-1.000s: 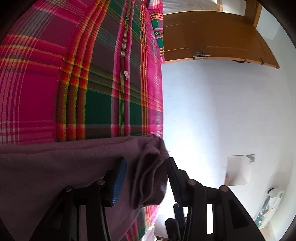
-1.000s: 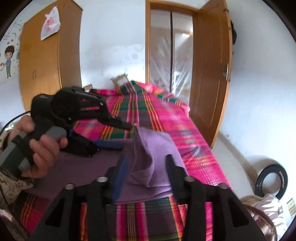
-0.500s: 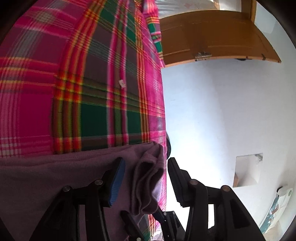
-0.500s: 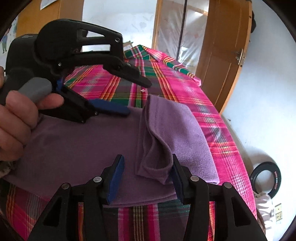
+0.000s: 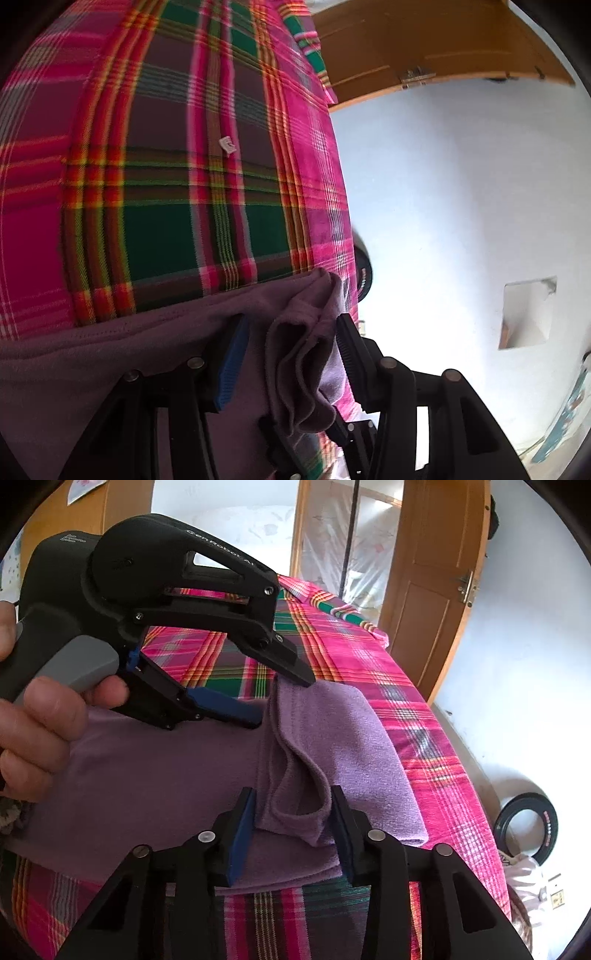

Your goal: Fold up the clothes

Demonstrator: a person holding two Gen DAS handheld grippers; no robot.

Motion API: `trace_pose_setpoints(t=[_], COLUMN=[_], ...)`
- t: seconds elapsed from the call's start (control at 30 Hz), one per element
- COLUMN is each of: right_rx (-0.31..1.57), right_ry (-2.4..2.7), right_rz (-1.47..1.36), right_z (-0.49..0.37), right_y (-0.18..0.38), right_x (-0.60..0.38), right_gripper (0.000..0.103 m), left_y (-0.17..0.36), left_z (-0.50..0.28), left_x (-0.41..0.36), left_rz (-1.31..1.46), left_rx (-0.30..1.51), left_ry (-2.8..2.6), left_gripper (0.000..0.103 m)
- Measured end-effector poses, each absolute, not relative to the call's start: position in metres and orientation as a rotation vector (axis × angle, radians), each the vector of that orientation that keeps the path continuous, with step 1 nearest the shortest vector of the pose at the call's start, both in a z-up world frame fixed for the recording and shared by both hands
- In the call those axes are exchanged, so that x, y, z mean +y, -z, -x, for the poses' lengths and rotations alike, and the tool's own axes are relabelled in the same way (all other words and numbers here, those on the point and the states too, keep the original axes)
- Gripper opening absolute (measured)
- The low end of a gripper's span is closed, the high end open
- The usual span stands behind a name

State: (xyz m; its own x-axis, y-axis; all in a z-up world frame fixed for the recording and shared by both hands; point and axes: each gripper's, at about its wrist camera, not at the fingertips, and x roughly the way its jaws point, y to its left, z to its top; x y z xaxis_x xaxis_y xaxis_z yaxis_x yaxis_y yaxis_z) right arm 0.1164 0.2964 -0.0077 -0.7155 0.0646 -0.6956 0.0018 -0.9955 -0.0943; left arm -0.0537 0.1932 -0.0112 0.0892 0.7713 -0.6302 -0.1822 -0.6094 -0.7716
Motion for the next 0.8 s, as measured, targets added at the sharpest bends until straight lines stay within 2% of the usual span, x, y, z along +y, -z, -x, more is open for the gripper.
trace_pose_setpoints(t=[0.07,0.13,0.27,0.3,0.37,0.8], right_rx=[-0.148,-0.156,-0.167,-0.169,-0.172,-0.219], right_ry=[-2.868,-2.862,-2.850,-2.847,-2.847,-2.946], right_rz=[1.160,1.151,1.139,1.137,1.122,1.007], right_z=[-0.115,-0.117,-0.114,-0.113,-0.114,-0.139], right_y=[0.006,0.005,0.001,0.000,-0.005,-0.045], right_x=[0.297,0.295,0.295,0.295,0.294,0.259], right_gripper=[0.026,0.021,0.010,0.009,0.009,0.008], left_y=[0.010,0.011,0.016,0.017,0.014,-0.021], left_z=[0.055,0.058,0.062,0.062,0.063,0.060], left_x=[0.196,0.197,0.197,0.197,0.196,0.170], left_rz=[1.628,1.641,1.657,1.656,1.633,1.553], left_rx=[-0.573,-0.587,-0.606,-0.614,-0.623,-0.578], left_ry=[-1.626,-1.618,-1.599,-1.592,-1.586,-1.639], left_gripper=[0.049,0.048,0.027,0.021,0.018,0.015])
